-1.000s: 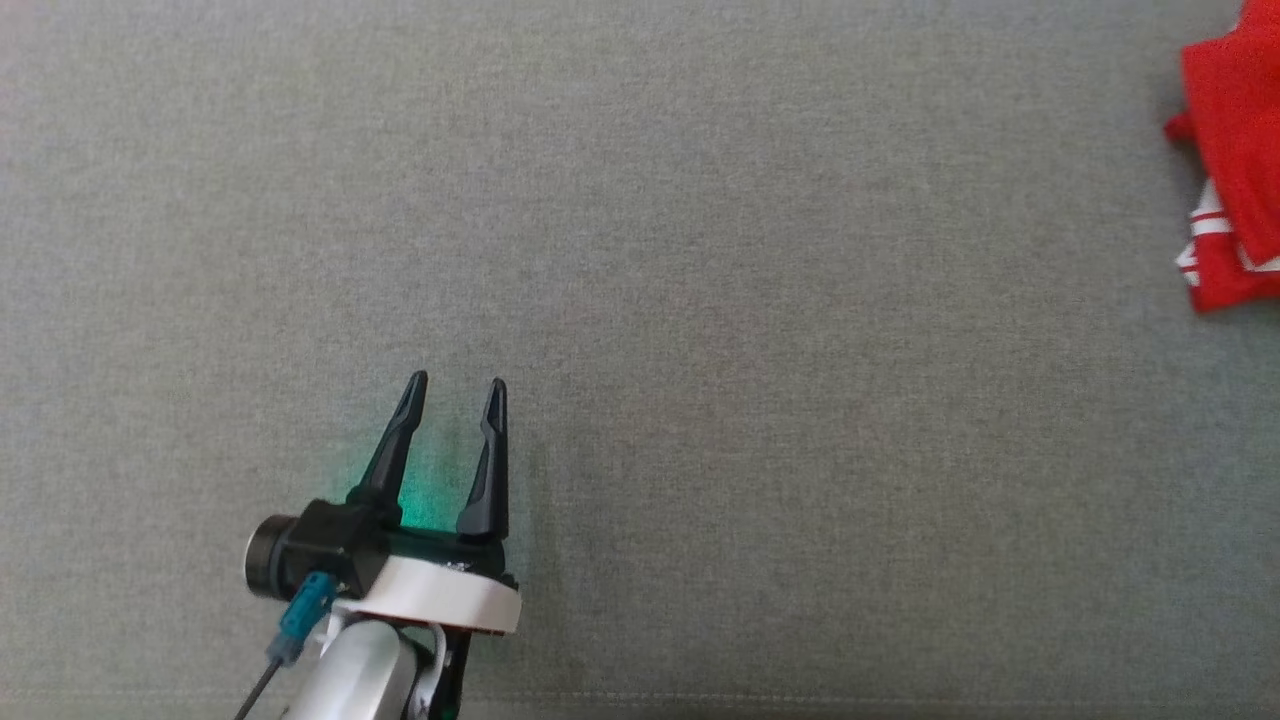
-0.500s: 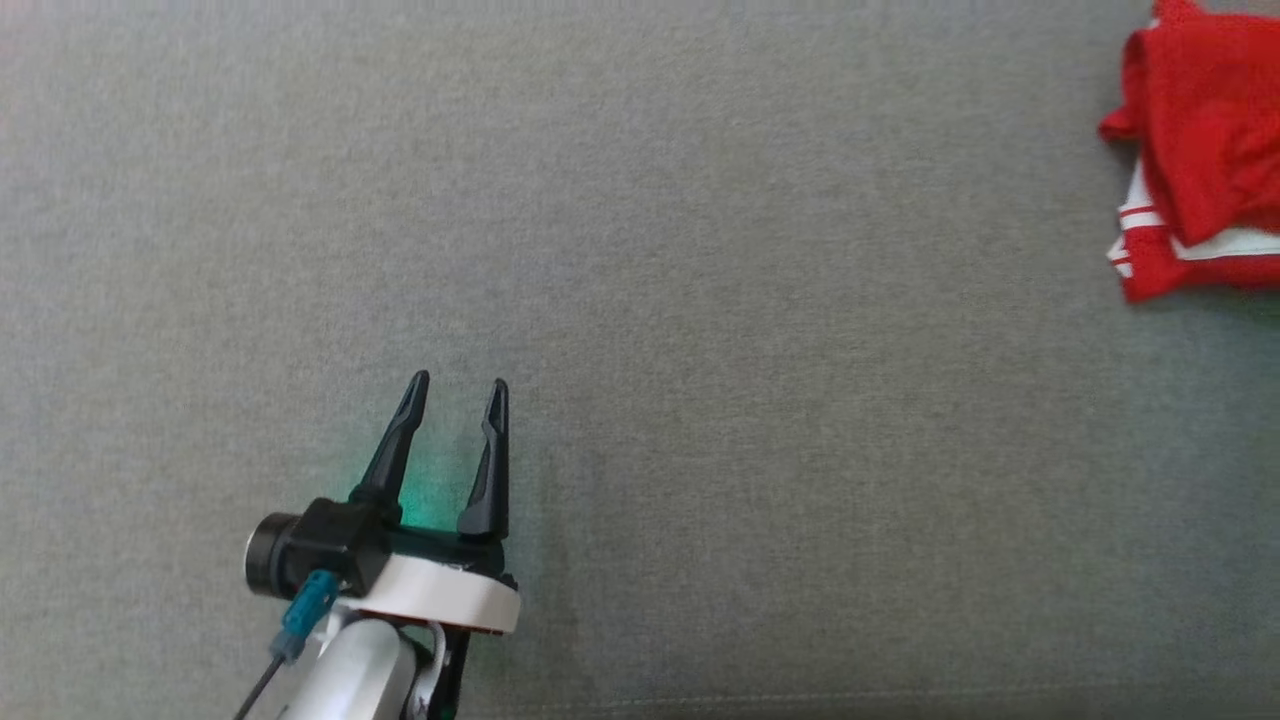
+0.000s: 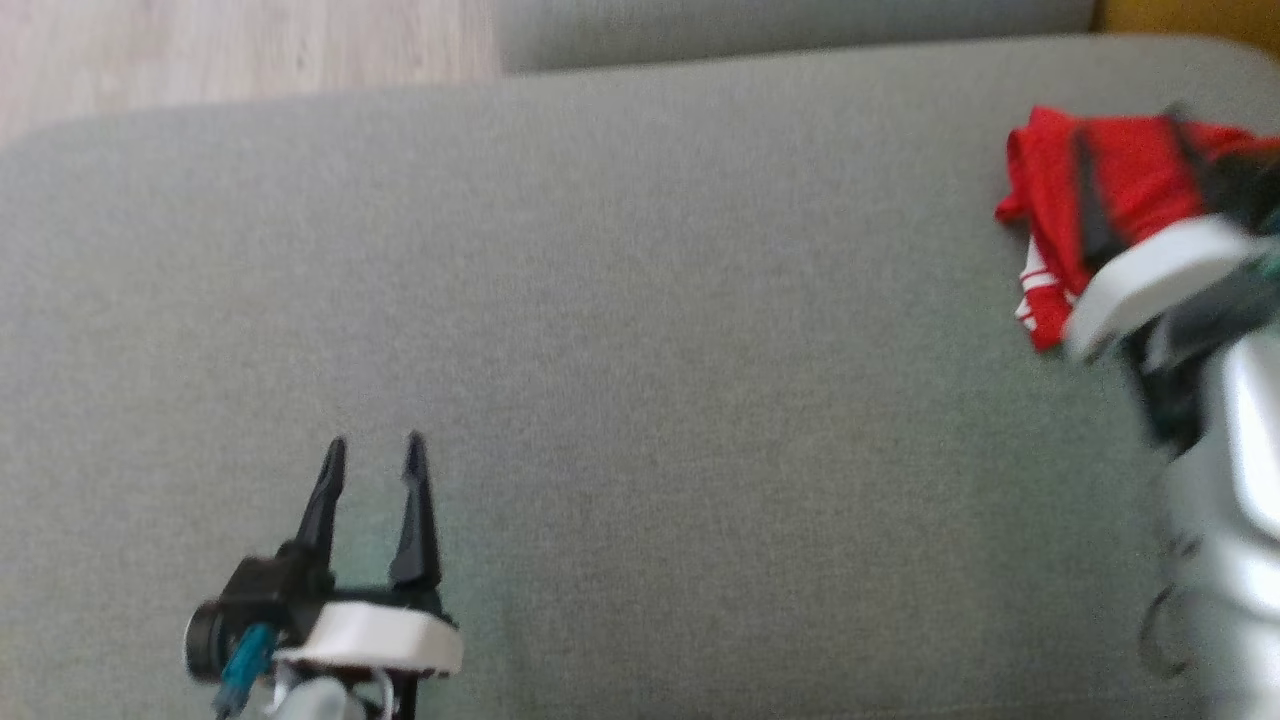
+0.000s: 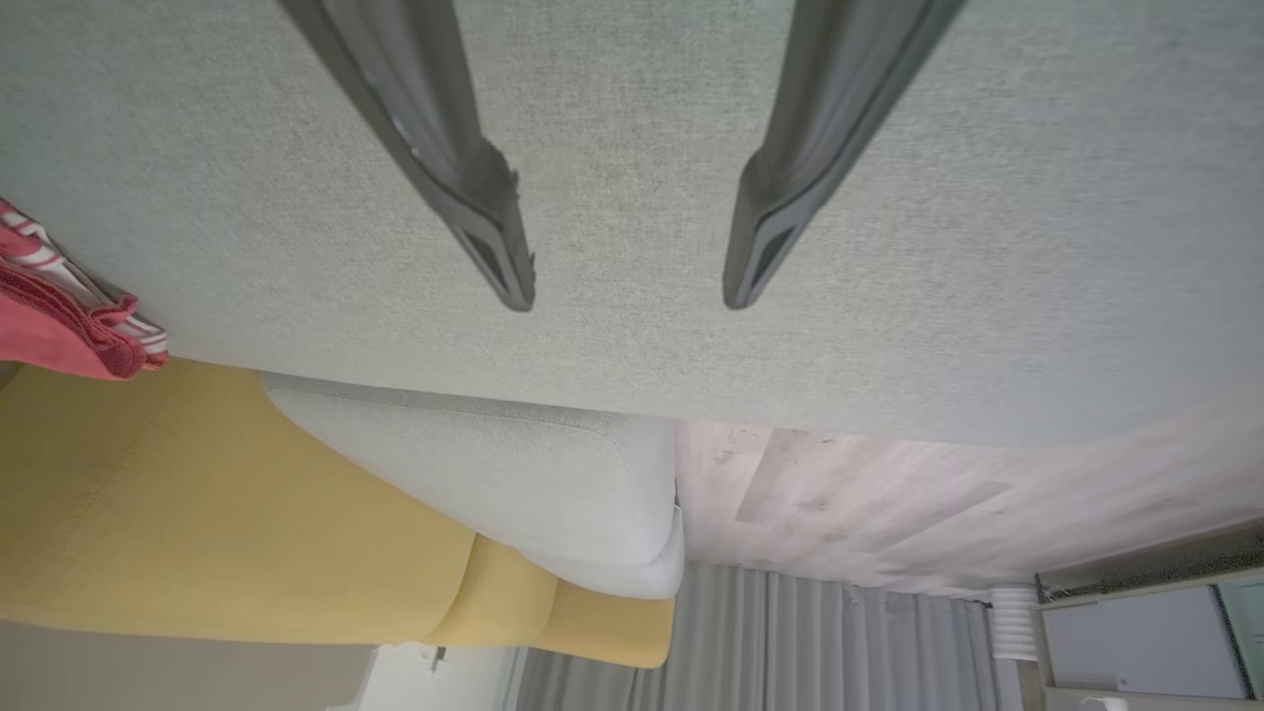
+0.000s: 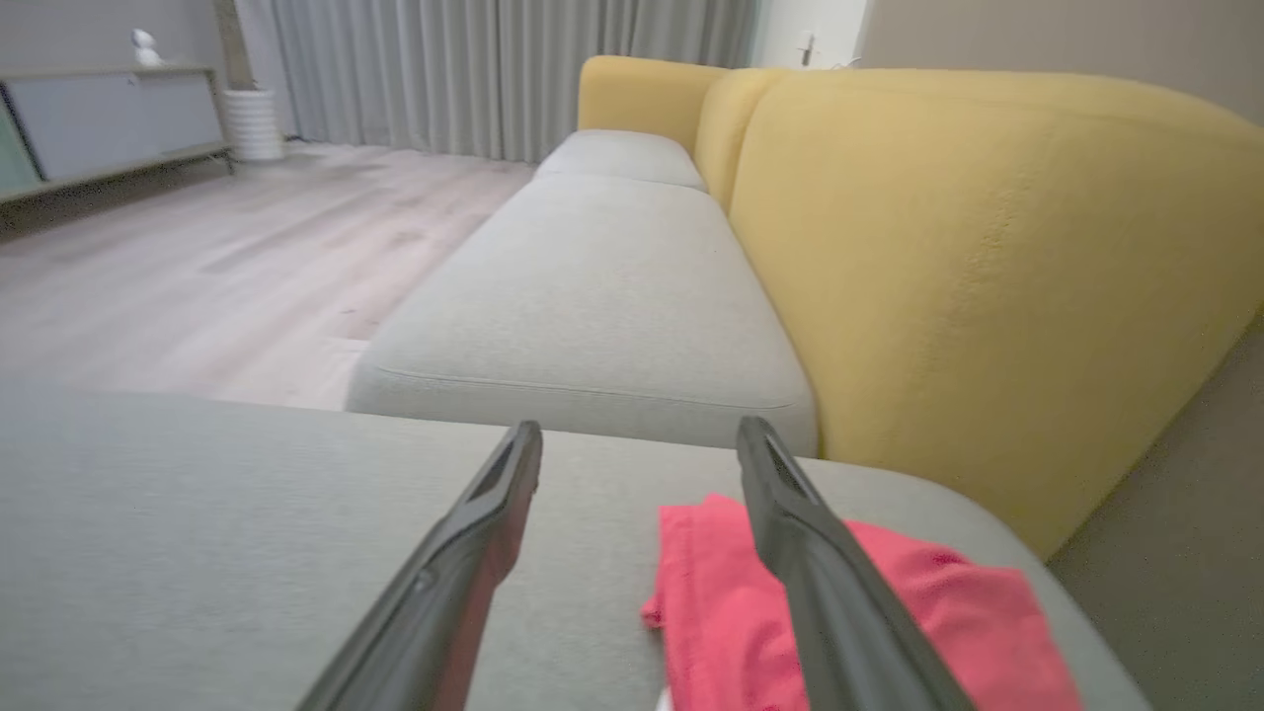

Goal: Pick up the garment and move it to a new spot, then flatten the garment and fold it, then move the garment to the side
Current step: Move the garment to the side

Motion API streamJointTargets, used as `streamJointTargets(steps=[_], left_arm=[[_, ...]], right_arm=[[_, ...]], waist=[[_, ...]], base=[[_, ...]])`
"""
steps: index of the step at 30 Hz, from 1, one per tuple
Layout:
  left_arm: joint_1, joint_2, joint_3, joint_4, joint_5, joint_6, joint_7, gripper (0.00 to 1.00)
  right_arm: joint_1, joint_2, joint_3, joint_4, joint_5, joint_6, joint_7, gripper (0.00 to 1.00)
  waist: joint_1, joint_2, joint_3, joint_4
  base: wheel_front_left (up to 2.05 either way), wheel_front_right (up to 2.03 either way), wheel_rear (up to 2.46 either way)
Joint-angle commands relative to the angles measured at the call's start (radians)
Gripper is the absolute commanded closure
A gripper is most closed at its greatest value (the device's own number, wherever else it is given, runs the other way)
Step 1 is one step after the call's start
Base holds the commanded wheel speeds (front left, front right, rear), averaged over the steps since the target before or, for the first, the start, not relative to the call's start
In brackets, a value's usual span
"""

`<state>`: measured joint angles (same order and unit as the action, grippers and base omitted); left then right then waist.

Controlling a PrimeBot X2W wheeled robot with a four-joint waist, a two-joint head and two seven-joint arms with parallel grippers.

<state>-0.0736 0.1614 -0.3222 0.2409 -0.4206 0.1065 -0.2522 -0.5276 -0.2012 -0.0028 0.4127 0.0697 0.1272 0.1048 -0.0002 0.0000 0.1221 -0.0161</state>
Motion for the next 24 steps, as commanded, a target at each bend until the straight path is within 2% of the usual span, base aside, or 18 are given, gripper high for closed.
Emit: streamJointTargets(steps=[1, 12, 15, 24], left_arm=[[-0.005, 0.022, 0.043, -0.028, -0.008, 0.006, -0.009, 0.0], [0.1, 0.034, 0.063, -0.026, -0.035, 0.037, -0.004, 0.0], [0.122, 0.038, 0.06, -0.026, -0.032, 0.043, -0.004, 0.0], [0.171, 0.035, 0.056, -0.026, -0.05, 0.05, 0.001, 0.0]], right_arm=[[0.015, 0.021, 0.02, -0.045, 0.014, 0.003, -0.024, 0.0], [0.293, 0.138, 0.026, -0.117, 0.008, 0.003, -0.153, 0.0], [0.371, 0.149, 0.028, -0.164, 0.007, 0.003, -0.169, 0.0], [0.536, 0.151, 0.098, -0.279, 0.111, 0.003, -0.198, 0.0]], waist=[[0.0002, 0.0, -0.052, -0.007], [0.0002, 0.0, -0.142, 0.003], [0.0002, 0.0, -0.153, 0.011], [0.0002, 0.0, -0.171, 0.029]], base=[[0.0, 0.0, 0.0], [0.0, 0.0, 0.0], [0.0, 0.0, 0.0], [0.0, 0.0, 0.0]])
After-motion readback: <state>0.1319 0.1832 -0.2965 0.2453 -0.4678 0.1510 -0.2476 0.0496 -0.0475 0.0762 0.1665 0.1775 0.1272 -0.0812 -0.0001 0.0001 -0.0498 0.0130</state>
